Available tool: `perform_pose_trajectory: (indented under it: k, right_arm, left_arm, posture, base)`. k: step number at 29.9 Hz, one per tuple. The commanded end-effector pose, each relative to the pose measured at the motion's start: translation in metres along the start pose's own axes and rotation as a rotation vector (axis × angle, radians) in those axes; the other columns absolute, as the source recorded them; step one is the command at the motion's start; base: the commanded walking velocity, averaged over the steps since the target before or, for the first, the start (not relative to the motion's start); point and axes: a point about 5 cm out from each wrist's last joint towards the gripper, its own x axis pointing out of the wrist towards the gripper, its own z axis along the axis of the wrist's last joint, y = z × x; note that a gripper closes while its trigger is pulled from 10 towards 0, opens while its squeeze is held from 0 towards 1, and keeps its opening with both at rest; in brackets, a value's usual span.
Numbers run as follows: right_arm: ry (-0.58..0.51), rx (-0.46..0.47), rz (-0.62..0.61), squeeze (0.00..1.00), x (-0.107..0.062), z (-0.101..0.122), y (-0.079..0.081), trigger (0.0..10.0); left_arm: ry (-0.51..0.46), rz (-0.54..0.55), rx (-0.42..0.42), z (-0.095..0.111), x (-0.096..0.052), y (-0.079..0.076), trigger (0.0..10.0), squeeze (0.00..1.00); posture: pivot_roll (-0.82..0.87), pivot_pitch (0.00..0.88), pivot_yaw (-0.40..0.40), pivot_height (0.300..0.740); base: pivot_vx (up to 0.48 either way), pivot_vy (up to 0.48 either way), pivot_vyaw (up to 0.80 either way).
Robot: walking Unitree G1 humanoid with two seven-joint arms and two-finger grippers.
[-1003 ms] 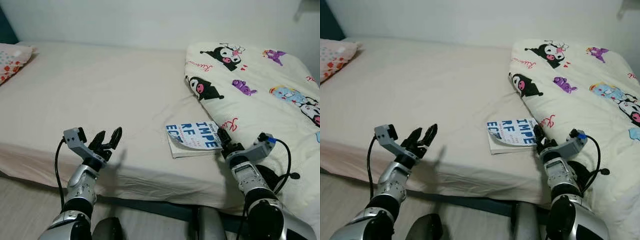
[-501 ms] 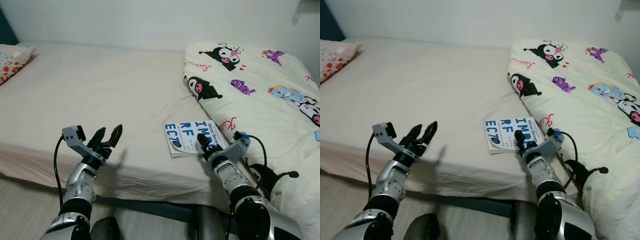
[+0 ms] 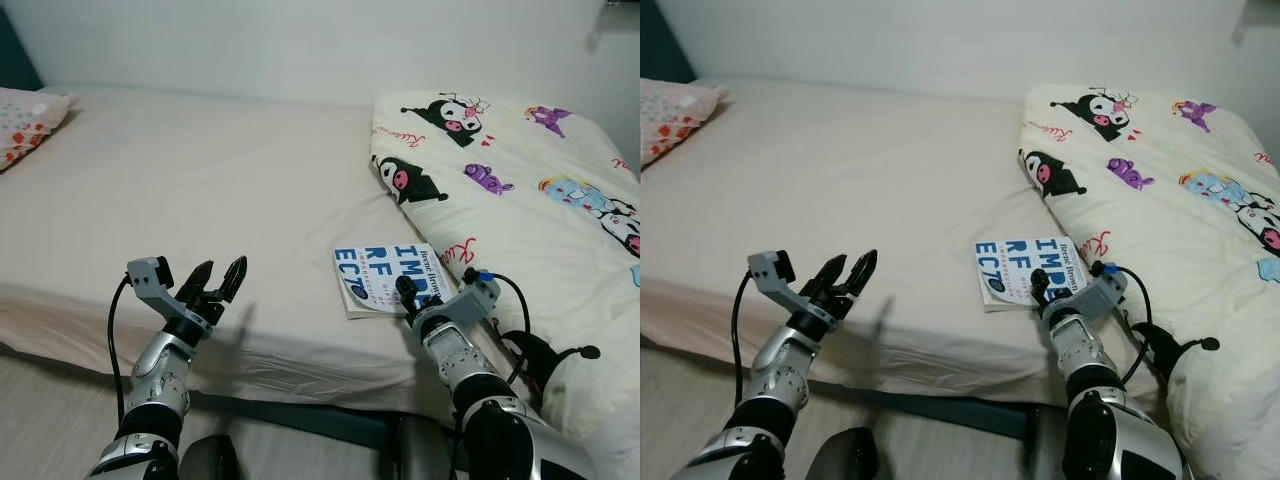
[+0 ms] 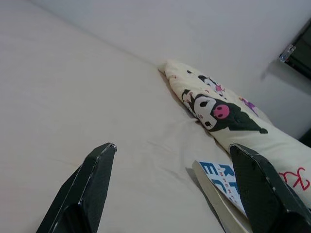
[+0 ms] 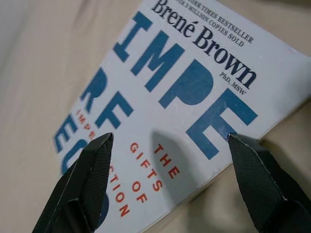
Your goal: Clean up the room
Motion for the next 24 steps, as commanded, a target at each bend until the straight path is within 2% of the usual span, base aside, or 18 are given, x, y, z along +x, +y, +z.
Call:
perform_pose_trajectory:
  k: [1, 3, 8, 15, 18, 19, 21, 24]
  right_arm:
    - [0.107, 0.023, -0.179, 0.0, -0.01, -0.029, -0.036, 10.0]
    - [0.102, -0.009, -0.258, 0.0, -0.011, -0.029, -0.043, 10.0]
    - [0.117, -0.051, -0.328, 0.0, -0.014, -0.033, -0.051, 10.0]
    - [0.1, 0.01, -0.359, 0.0, -0.014, -0.03, -0.05, 10.0]
    - [0.084, 0.054, -0.227, 0.0, -0.009, -0.027, -0.034, 10.0]
    - [0.084, 0.054, -0.227, 0.0, -0.009, -0.027, -0.034, 10.0]
    - [0.103, 0.111, -0.108, 0.0, -0.006, -0.03, -0.02, 10.0]
    - [0.115, 0.134, -0.077, 0.0, -0.006, -0.033, -0.017, 10.0]
  left_arm:
    - [0.008, -0.004, -0.01, -0.003, -0.001, -0.003, 10.0, 0.0]
    - [0.01, -0.006, -0.013, -0.004, -0.001, -0.004, 10.0, 0.0]
    - [0.01, -0.01, -0.024, -0.007, 0.001, -0.007, 10.0, 0.0]
    - [0.007, -0.025, -0.034, -0.01, 0.003, -0.013, 10.0, 0.0]
    - [0.007, -0.027, -0.035, -0.01, 0.003, -0.013, 10.0, 0.0]
    - [0.007, -0.027, -0.035, -0.01, 0.003, -0.013, 10.0, 0.0]
    - [0.008, -0.03, -0.032, -0.009, 0.003, -0.013, 10.0, 0.0]
    - [0.007, -0.031, -0.032, -0.009, 0.003, -0.013, 10.0, 0.0]
  posture:
    - [0.02, 0.156, 0.033, 0.32]
    - [0.02, 0.152, 0.028, 0.32]
    - [0.01, 0.15, 0.018, 0.32]
    - [0.01, 0.15, 0.017, 0.32]
    - [0.01, 0.15, 0.018, 0.32]
    - [0.01, 0.15, 0.018, 0.32]
    - [0.01, 0.151, 0.023, 0.32]
    - [0.01, 0.151, 0.023, 0.32]
  base:
    - [0.0, 0.0, 0.0]
    - [0.0, 0.0, 0.0]
    - [0.0, 0.0, 0.0]
    - [0.0, 0.0, 0.0]
    - [0.0, 0.0, 0.0]
    - [0.0, 0.0, 0.0]
    - [0.0, 0.0, 0.0]
    - [0.0, 0.0, 0.0]
